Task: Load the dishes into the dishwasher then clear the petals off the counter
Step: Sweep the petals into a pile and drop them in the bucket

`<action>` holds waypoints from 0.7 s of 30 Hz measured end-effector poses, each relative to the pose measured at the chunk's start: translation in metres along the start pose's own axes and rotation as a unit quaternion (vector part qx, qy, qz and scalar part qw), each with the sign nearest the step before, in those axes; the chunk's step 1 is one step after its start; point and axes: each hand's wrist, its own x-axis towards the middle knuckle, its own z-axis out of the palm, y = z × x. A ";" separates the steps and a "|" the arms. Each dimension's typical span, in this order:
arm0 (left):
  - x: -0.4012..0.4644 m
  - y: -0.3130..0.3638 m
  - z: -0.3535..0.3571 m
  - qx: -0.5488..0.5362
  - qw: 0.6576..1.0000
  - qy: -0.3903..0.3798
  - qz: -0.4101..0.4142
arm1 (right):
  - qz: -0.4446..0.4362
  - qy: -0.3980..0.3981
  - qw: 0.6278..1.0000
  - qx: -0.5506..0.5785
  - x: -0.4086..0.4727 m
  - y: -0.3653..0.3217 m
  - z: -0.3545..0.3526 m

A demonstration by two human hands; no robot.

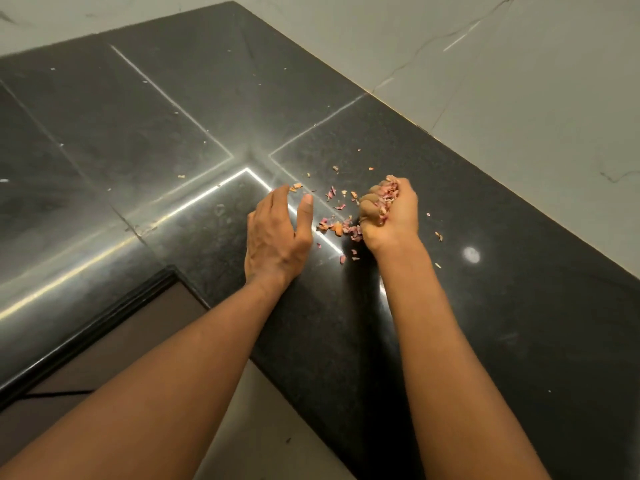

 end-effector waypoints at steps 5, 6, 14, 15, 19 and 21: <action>-0.008 0.006 -0.018 -0.155 0.986 0.041 -0.039 | 0.043 -0.074 0.994 0.063 -0.041 0.018 0.007; -0.009 0.006 -0.023 -0.201 0.975 0.050 -0.078 | 0.060 -0.088 0.991 0.076 -0.047 0.026 0.007; -0.075 0.020 -0.076 -0.583 0.755 0.087 -0.287 | 0.129 -0.135 0.979 0.079 -0.112 0.124 0.011; -0.086 0.019 -0.088 -0.607 0.734 0.078 -0.294 | 0.136 -0.143 0.977 0.081 -0.123 0.139 0.012; -0.127 -0.009 -0.136 -0.625 0.707 0.109 -0.312 | 0.159 -0.168 0.969 0.088 -0.160 0.197 0.008; -0.149 -0.028 -0.158 -0.627 0.698 0.120 -0.323 | 0.177 -0.173 0.963 0.107 -0.178 0.227 0.002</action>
